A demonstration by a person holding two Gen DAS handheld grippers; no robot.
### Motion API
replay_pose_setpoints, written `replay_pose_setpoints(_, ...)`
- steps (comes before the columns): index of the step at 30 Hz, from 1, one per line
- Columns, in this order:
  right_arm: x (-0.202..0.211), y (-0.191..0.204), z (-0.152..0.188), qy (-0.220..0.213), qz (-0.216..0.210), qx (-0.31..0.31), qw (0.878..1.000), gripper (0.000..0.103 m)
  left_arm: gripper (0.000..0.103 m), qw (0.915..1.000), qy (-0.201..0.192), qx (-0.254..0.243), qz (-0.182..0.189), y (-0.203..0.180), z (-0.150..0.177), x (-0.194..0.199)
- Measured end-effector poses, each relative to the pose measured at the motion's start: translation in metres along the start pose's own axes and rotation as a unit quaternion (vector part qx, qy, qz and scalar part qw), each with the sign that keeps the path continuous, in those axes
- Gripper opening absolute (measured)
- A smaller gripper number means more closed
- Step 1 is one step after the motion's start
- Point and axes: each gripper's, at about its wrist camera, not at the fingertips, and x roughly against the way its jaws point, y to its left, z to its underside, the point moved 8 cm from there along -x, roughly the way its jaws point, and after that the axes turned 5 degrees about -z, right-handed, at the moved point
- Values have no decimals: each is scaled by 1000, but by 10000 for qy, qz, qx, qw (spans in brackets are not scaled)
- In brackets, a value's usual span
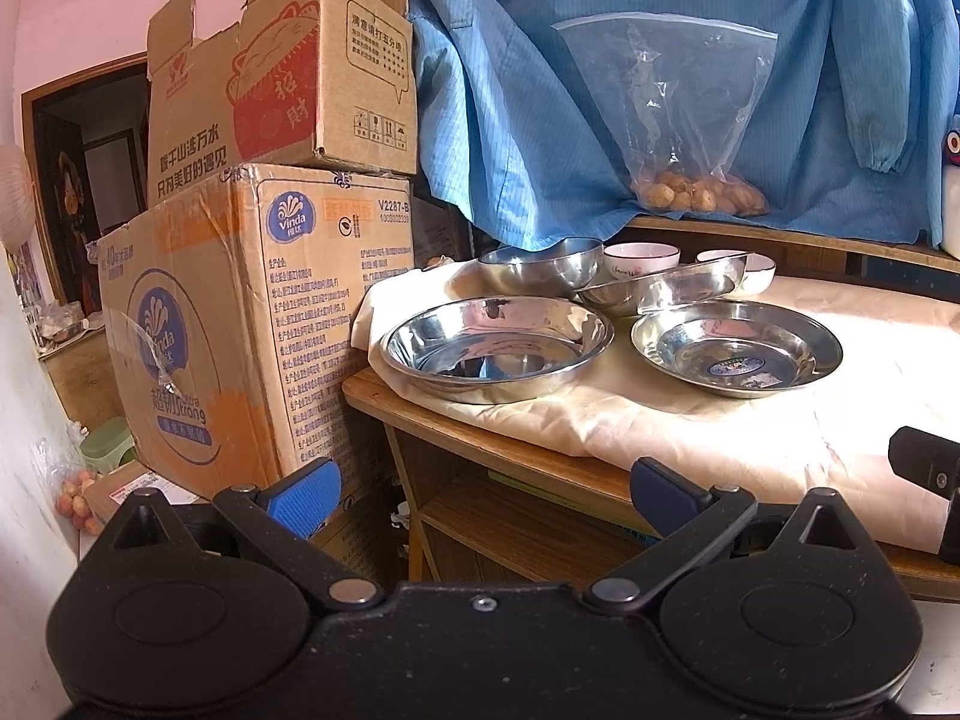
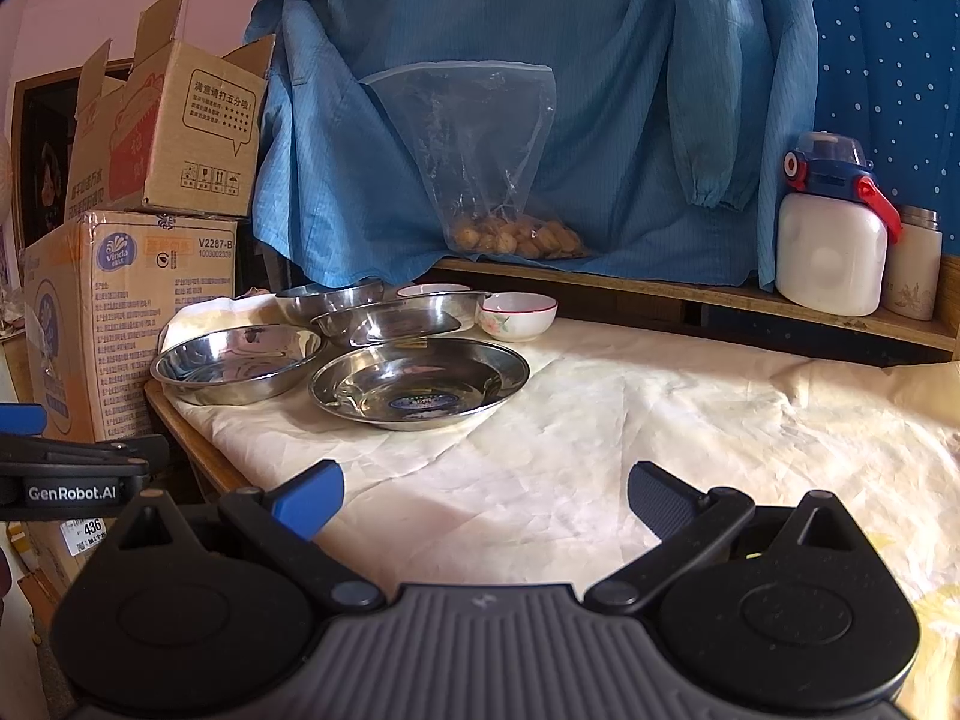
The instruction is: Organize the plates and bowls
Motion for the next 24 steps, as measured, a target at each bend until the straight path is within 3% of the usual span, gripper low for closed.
replay_pose_setpoints(24,-6,-2,3,59,-12,-32,10000,103,102,10000,-33,-4,16,-2,1,3)
